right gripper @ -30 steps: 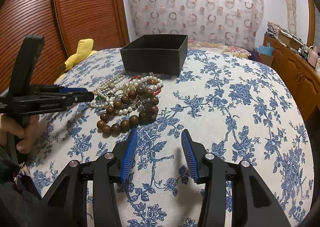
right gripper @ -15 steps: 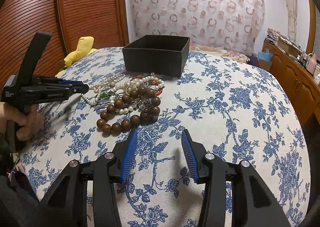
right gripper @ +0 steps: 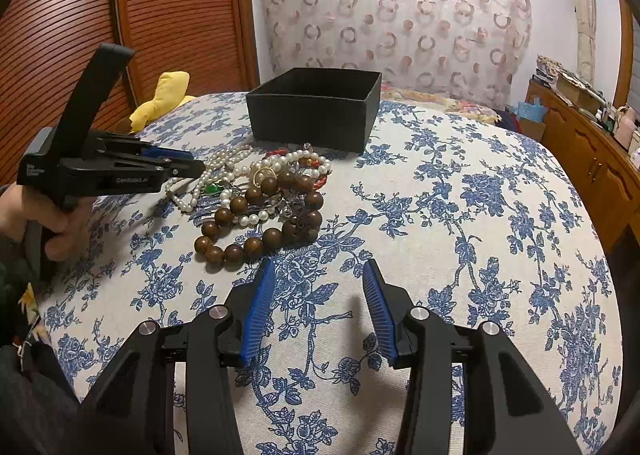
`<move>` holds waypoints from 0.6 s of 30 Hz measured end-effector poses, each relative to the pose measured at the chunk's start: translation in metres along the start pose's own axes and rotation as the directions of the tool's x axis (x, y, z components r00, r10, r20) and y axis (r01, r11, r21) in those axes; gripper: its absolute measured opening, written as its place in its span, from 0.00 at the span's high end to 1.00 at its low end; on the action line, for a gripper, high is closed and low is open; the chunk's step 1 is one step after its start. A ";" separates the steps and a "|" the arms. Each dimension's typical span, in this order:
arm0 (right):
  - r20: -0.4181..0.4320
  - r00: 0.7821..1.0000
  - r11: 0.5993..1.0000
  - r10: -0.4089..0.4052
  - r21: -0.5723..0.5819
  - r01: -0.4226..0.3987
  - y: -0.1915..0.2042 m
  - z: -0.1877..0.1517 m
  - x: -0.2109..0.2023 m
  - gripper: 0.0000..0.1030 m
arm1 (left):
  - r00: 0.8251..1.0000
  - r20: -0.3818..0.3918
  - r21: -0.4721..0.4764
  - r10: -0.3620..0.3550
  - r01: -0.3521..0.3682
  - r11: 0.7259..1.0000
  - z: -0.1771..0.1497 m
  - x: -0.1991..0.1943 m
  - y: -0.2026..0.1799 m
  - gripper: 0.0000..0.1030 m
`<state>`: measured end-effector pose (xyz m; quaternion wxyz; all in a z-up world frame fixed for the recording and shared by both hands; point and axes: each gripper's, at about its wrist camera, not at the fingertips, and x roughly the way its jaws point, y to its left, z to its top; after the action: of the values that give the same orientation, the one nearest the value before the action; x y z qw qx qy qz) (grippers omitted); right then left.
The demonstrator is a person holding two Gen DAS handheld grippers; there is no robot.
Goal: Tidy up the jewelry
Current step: 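Grasp the pearl necklace with the left tool while the right tool grasps the brown bead bracelet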
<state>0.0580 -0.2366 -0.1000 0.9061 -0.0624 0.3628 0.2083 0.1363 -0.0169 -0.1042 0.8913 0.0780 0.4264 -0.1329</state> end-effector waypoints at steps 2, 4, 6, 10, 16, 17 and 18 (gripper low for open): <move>-0.002 1.000 1.000 -0.001 -0.003 0.001 0.000 0.000 0.000 0.53 | 1.000 0.002 0.005 -0.031 0.031 0.999 0.000 0.000 -0.001 0.96; -0.006 1.000 1.000 -0.003 -0.010 0.003 0.001 0.000 0.001 0.53 | 1.000 0.004 0.009 -0.018 0.018 1.000 0.000 -0.002 -0.002 0.96; -0.012 1.000 1.000 0.004 -0.019 -0.004 0.003 0.002 0.001 0.53 | 0.999 0.020 -0.015 -0.028 0.028 0.999 -0.001 -0.007 0.001 0.96; -0.009 1.000 0.999 0.014 -0.033 -0.014 0.005 0.009 0.001 0.53 | 0.996 0.085 -0.071 -0.021 0.027 0.997 0.000 -0.031 0.015 0.96; -0.001 1.000 0.998 0.026 -0.054 -0.026 0.006 0.030 0.006 0.53 | 0.986 0.166 -0.102 -0.022 0.040 0.994 0.006 -0.065 0.024 0.96; -0.006 1.000 0.998 0.030 -0.059 -0.030 0.006 0.033 0.010 0.53 | 0.983 0.183 -0.105 -0.023 0.043 0.994 0.008 -0.072 0.024 0.96; -0.011 0.999 0.997 0.033 -0.064 -0.034 0.006 0.036 0.013 0.53 | 0.981 0.193 -0.107 -0.026 0.047 0.993 0.010 -0.076 0.024 0.96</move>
<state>0.0870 -0.2169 -0.0824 0.8982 -0.0864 0.3617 0.2346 0.1054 0.0167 -0.0379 0.9286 0.0076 0.3467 -0.1323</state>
